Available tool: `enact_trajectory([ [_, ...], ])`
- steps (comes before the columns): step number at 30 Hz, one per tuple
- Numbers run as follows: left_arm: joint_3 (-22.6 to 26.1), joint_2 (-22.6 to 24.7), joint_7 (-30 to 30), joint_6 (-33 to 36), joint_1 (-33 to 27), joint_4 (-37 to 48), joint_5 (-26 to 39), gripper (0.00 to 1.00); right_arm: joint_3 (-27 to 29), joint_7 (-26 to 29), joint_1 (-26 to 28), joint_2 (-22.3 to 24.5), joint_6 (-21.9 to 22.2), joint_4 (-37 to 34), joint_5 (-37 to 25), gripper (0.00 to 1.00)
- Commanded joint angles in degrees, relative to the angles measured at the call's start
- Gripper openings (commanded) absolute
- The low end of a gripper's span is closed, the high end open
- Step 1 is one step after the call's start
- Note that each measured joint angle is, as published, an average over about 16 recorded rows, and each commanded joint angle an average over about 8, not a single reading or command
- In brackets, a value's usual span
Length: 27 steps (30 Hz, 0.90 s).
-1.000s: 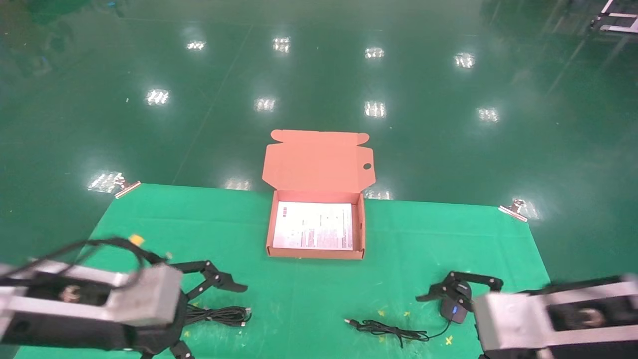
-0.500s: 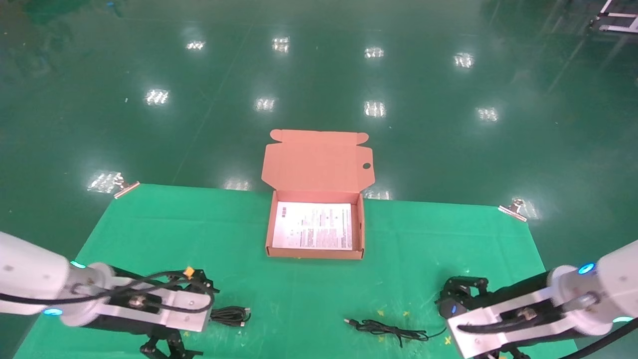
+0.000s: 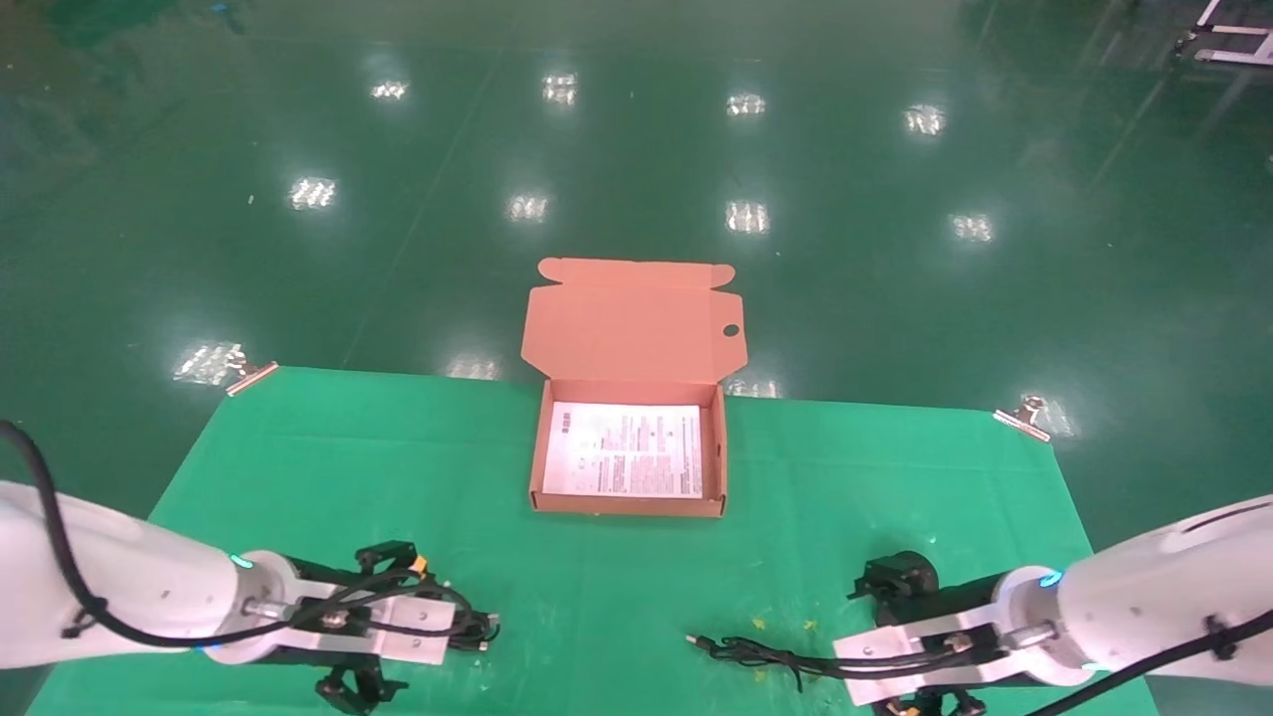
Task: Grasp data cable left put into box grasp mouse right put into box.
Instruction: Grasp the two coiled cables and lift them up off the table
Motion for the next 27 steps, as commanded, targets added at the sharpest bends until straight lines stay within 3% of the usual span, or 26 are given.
enact_trajectory([
  [1, 0.3, 0.8, -1.4, -0.9, 0.7, 0.8, 1.4, 1.0, -0.3, 1.2, -0.9, -0.8, 1.4, -0.2, -1.6, 1.0],
  [8, -0.6, 5.0, -2.2, -2.0, -0.9, 12.6, -0.7, 1.0, -0.5, 3.1, -2.0, -4.6, 4.6, -6.6, -3.2, 1.0],
  [18, -1.8, 8.8, 1.5, -4.4, -3.5, 27.5, -3.3, 1.0, -0.6, -0.2, -2.0, -9.7, 7.9, -17.6, -1.7, 1.0],
  [19, -2.0, 8.9, 1.8, -4.7, -3.6, 28.6, -3.5, 1.0, -0.6, -0.5, -2.0, -10.2, 8.2, -18.6, -1.6, 0.94],
  [20, -2.1, 9.0, 2.1, -5.0, -3.8, 29.6, -3.7, 0.93, -0.6, -0.8, -1.9, -10.6, 8.4, -19.6, -1.5, 0.82],
  [26, -2.6, 9.7, 3.3, -6.7, -4.3, 33.7, -4.2, 0.18, -0.6, -1.6, -1.5, -12.3, 9.6, -23.4, -1.5, 0.07],
  [27, -2.6, 9.8, 3.4, -6.8, -4.4, 34.0, -4.2, 0.05, -0.6, -1.6, -1.5, -12.5, 9.7, -23.6, -1.5, 0.0],
])
